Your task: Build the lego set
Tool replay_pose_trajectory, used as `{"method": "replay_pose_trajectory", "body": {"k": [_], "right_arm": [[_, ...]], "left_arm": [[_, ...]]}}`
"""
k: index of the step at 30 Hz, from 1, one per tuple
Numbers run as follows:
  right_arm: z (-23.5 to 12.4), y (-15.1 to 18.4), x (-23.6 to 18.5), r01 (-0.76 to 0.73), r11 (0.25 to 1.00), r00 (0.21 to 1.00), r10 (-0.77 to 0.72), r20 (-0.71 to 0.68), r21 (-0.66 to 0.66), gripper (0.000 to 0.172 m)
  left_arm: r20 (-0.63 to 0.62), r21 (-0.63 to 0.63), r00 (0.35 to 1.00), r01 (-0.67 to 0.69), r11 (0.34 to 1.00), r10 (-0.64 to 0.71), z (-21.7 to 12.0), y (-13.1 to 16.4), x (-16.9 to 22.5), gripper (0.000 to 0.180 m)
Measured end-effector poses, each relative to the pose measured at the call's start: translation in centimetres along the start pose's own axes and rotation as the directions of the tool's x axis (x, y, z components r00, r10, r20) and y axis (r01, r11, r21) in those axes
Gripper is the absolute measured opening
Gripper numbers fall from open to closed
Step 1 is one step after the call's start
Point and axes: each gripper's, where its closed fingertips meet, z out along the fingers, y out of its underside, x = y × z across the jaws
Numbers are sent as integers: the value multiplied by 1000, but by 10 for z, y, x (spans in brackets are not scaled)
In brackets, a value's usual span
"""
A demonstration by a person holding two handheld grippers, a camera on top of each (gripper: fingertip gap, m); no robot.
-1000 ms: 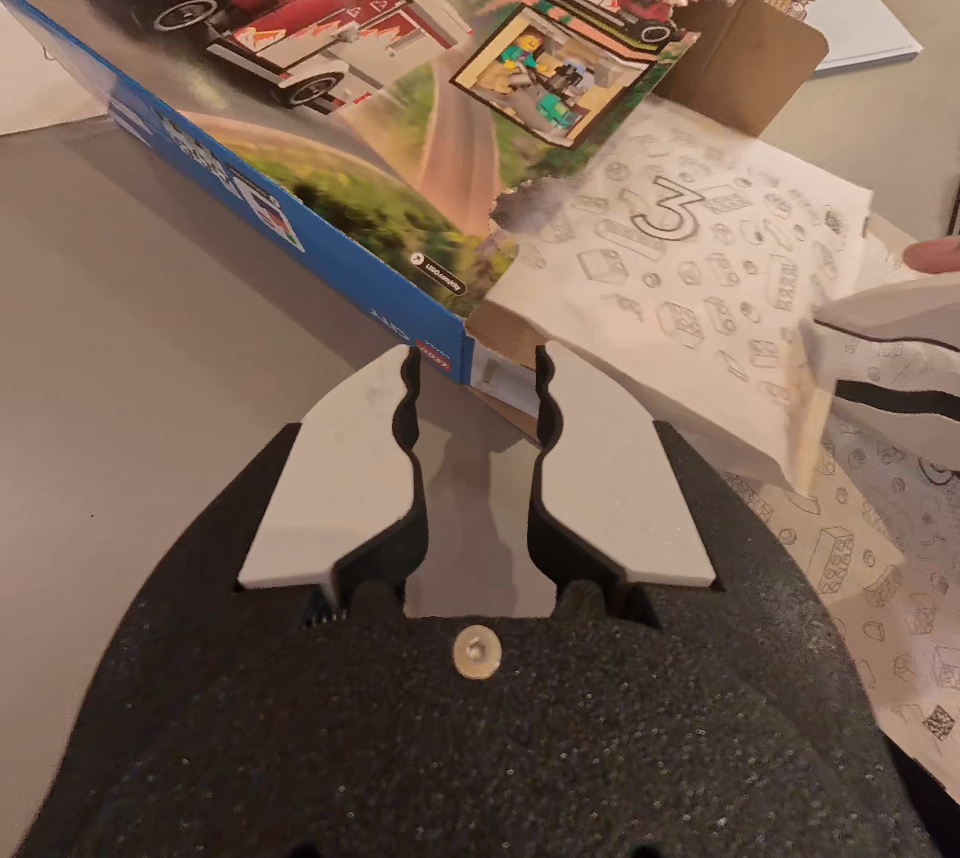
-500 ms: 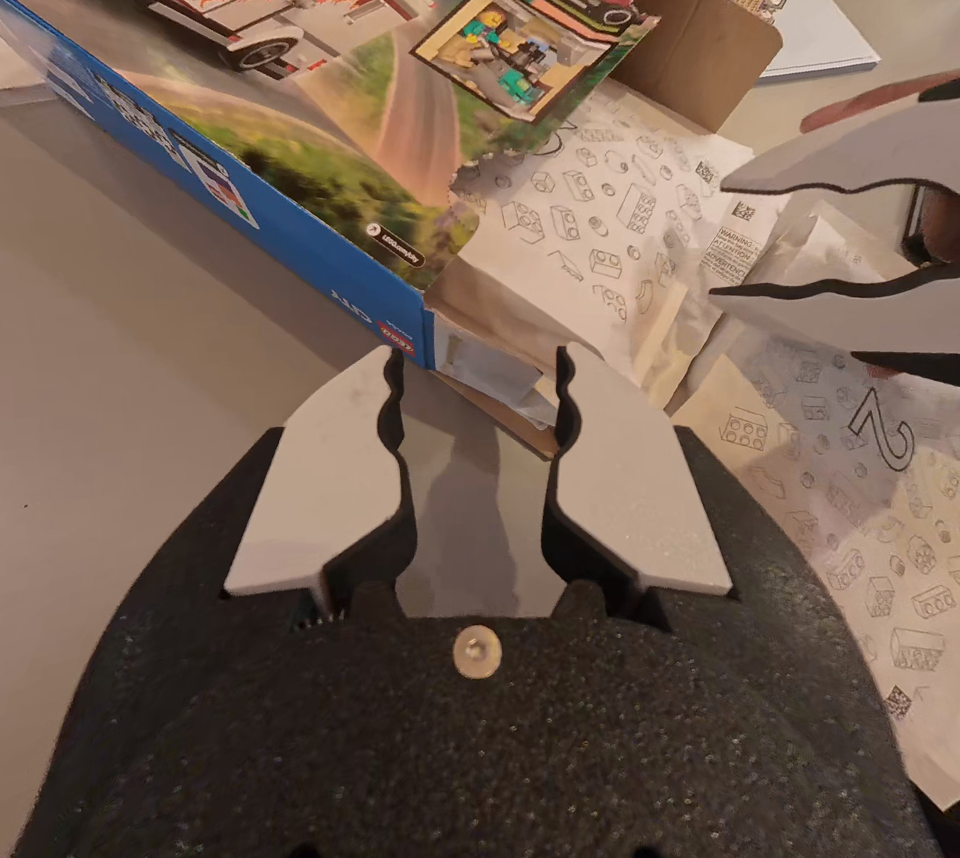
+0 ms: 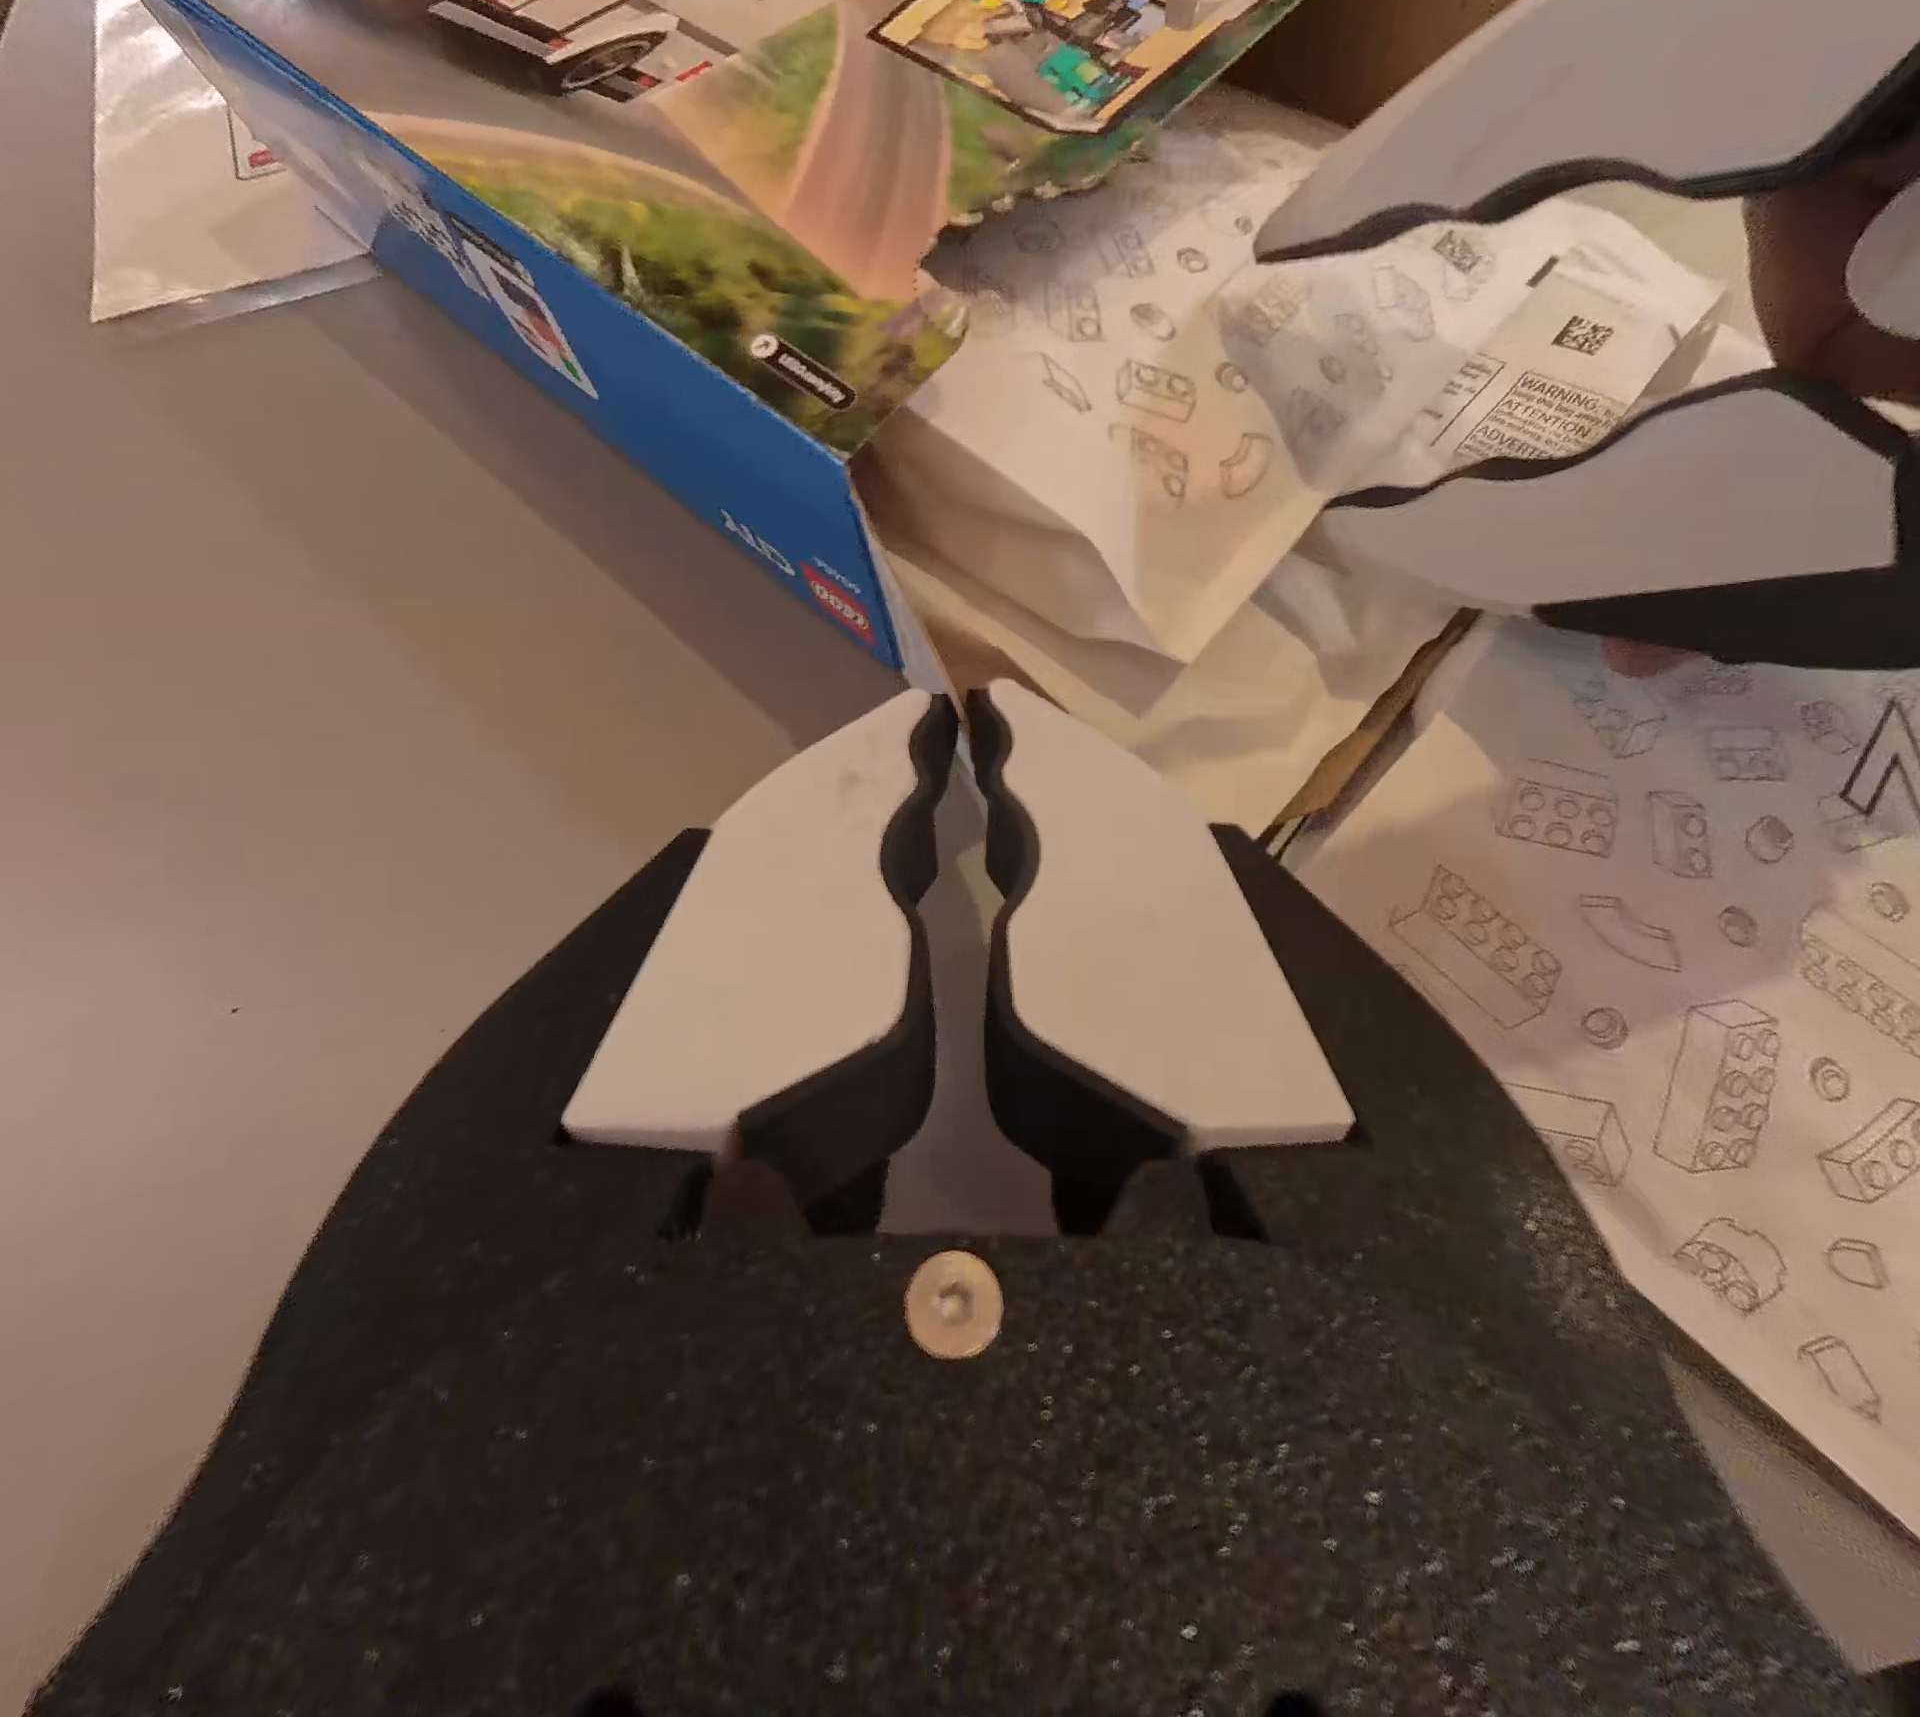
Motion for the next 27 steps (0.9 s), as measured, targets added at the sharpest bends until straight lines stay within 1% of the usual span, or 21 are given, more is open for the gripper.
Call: {"method": "replay_pose_trajectory", "body": {"k": [1, 2, 5, 7, 9, 12, 16, 18, 21, 24, 27], "right_arm": [[3, -1, 3, 0, 1000, 1000, 0, -23, 0, 50], [5, -1, 3, 11, 1000, 1000, -11, -29, -3, 50], [1, -1, -7, 53, 998, 998, -53, 14, 16, 50], [-6, -4, -16, 62, 997, 995, -66, 71, 49, 51], [-14, -8, -22, 55, 995, 990, -66, 123, 86, 54], [-19, -12, -31, 53, 993, 976, -75, 203, 109, 57], [-14, -14, -35, 79, 993, 967, -98, 237, 88, 58], [-8, -15, -36, 71, 995, 963, -87, 255, 71, 58], [2, -16, -29, 97, 995, 969, -103, 224, 40, 59], [10, -18, -18, 129, 992, 979, -129, 156, 11, 56], [16, -22, -7, 129, 992, 989, -128, 77, -12, 58]], "left_arm": [[-4, 7, 1000, 13, 1000, -13, -1, 0, -2, 3], [-2, 15, 1000, 30, 999, -30, -2, 0, -5, 2], [32, 33, 998, 57, 998, -58, -6, 1, -15, 2], [50, 42, 996, 67, 997, -69, -8, 2, -22, 2], [41, 55, 995, 86, 995, -88, -11, 1, -25, 2], [37, 57, 995, 94, 994, -97, -13, 1, -27, 2], [21, 49, 996, 83, 995, -84, -14, 3, -24, 2], [9, 47, 997, 76, 996, -77, -15, 3, -21, 2], [-12, 48, 998, 60, 997, -59, -19, 3, -16, 2], [-26, 55, 998, 51, 997, -49, -22, 3, -13, 2], [-35, 64, 997, 64, 996, -62, -27, 4, -13, 2]]}}
